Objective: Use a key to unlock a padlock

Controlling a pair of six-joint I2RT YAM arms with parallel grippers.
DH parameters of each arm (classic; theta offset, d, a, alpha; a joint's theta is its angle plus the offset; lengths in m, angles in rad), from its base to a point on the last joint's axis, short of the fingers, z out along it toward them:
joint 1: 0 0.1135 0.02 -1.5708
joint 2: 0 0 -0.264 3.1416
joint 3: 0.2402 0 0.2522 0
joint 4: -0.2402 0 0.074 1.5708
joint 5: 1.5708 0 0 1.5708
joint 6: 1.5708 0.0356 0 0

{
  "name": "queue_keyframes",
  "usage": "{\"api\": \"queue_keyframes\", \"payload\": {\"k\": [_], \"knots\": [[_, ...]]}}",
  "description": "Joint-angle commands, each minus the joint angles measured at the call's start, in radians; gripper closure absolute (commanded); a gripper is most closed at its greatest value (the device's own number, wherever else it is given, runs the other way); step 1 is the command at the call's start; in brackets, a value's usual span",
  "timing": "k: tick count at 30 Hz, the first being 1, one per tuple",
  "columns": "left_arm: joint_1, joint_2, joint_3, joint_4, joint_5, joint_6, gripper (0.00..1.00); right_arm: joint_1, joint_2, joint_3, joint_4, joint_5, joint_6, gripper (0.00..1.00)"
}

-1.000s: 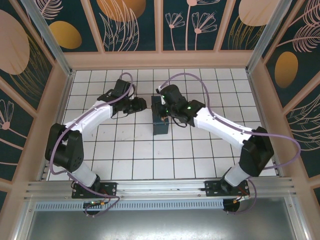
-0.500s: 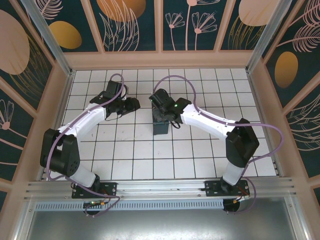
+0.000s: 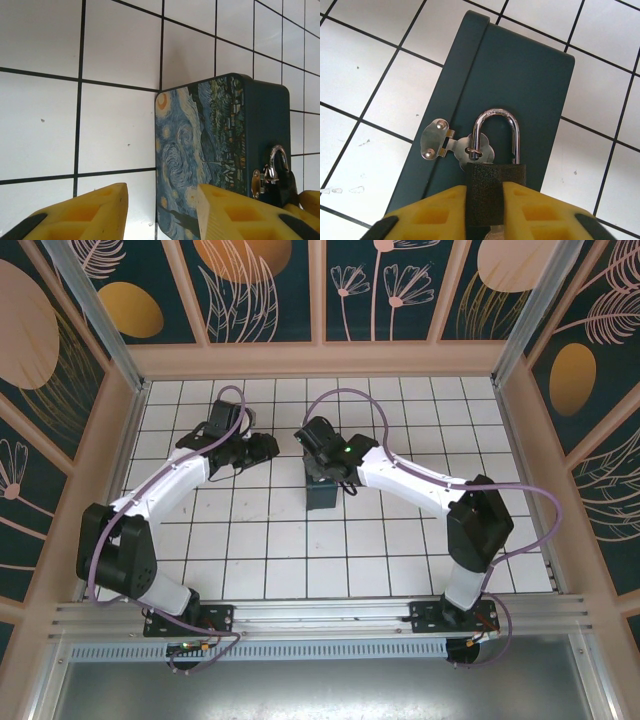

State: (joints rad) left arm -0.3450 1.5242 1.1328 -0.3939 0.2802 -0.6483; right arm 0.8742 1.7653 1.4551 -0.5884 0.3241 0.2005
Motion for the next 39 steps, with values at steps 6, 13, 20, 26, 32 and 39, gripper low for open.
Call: {"api": "queue_keyframes", "payload": {"k": [6, 13, 20, 26, 32, 39], "knots": [[0.004, -0.039, 0.021, -0.028, 0.007, 0.022, 0.6, -0.088, -0.069, -0.067, 0.071, -0.125, 0.091, 0.83], [0.004, -0.047, 0.022, -0.028, 0.005, 0.02, 0.61, -0.109, -0.079, -0.047, 0.06, -0.16, 0.068, 0.8], [0.004, -0.048, 0.026, -0.025, 0.02, 0.021, 0.61, -0.194, -0.129, -0.085, 0.11, -0.292, 0.096, 0.83], [0.004, -0.052, 0.038, -0.025, 0.024, 0.022, 0.61, -0.18, -0.134, -0.035, 0.055, -0.263, -0.01, 0.61], [0.004, -0.05, 0.033, -0.026, 0.024, 0.023, 0.61, -0.152, -0.082, -0.003, -0.009, -0.24, -0.107, 0.52], [0.004, -0.05, 0.033, -0.025, 0.025, 0.024, 0.61, -0.135, -0.024, 0.001, -0.026, -0.153, -0.158, 0.51]]}}
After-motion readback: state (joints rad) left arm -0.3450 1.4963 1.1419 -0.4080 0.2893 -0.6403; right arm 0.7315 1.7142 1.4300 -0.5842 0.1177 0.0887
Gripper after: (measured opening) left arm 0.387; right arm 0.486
